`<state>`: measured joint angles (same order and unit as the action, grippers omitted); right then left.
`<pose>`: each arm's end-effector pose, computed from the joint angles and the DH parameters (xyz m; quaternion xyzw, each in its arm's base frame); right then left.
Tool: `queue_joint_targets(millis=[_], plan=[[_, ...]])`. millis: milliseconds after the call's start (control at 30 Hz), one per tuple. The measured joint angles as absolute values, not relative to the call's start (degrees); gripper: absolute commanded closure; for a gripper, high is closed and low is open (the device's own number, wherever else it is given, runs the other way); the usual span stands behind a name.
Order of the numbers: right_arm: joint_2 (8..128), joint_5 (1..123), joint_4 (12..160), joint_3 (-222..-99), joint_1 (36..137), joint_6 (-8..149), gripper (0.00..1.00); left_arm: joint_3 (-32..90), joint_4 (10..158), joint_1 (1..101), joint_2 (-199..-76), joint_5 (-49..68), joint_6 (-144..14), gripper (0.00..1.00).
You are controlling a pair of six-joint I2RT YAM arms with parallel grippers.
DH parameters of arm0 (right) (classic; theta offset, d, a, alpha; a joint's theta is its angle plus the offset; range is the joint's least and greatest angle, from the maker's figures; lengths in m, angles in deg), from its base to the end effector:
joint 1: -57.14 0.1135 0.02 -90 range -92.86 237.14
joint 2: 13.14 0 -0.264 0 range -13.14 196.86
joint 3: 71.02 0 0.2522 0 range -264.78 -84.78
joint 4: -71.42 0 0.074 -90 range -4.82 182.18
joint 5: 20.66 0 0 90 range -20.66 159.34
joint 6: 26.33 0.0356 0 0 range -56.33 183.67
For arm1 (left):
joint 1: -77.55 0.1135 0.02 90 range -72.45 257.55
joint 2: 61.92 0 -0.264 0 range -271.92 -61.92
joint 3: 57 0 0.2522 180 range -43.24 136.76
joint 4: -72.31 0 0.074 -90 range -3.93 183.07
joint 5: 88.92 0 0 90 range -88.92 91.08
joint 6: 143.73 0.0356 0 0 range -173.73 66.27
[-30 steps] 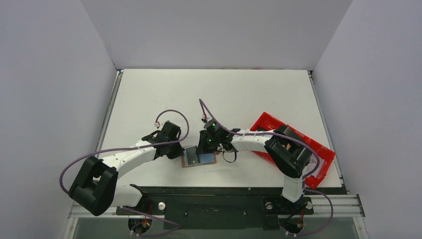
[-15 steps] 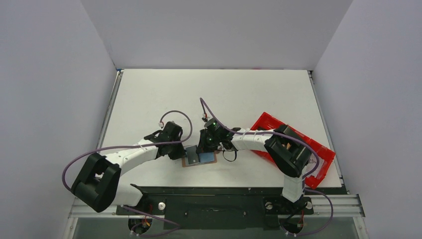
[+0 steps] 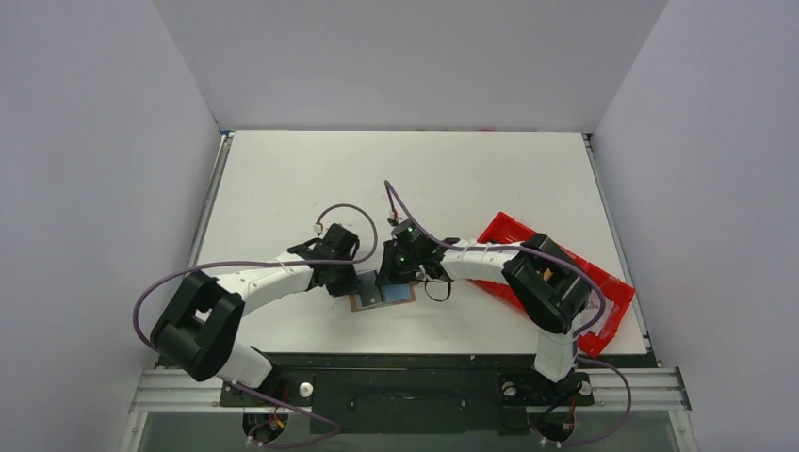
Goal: Take the credit cards out of the card holder
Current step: Remove the credit card from the card holder.
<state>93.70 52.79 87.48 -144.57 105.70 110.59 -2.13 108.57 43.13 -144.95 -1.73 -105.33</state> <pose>0.2424 0.2899 0.1457 -0.0633 0.9272 0.3452 0.1313 0.2135 -0.1442 0.1577 -0.1510 0.9631 -0.1335 0.1781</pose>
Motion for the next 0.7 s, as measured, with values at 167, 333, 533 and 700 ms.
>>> queue_joint_targets(millis=[167,333,533,700], plan=[[93.68,52.81,87.48,-144.57,104.63,110.54,1.0,0.99,110.34,41.45,-148.09,-4.27,-105.02,1.0],[93.66,52.53,87.09,-144.15,103.51,110.56,1.0,1.19,110.08,40.93,-149.25,-4.99,-105.33,1.0],[92.74,51.72,85.58,-142.36,101.9,110.59,1.0,1.17,108.22,40.77,-150.06,-4.88,-106.27,1.0],[91.85,51.43,84.77,-140.92,100.98,110.65,0.96,0.62,105.91,40.71,-150.28,-4.53,-107.31,1.0]])
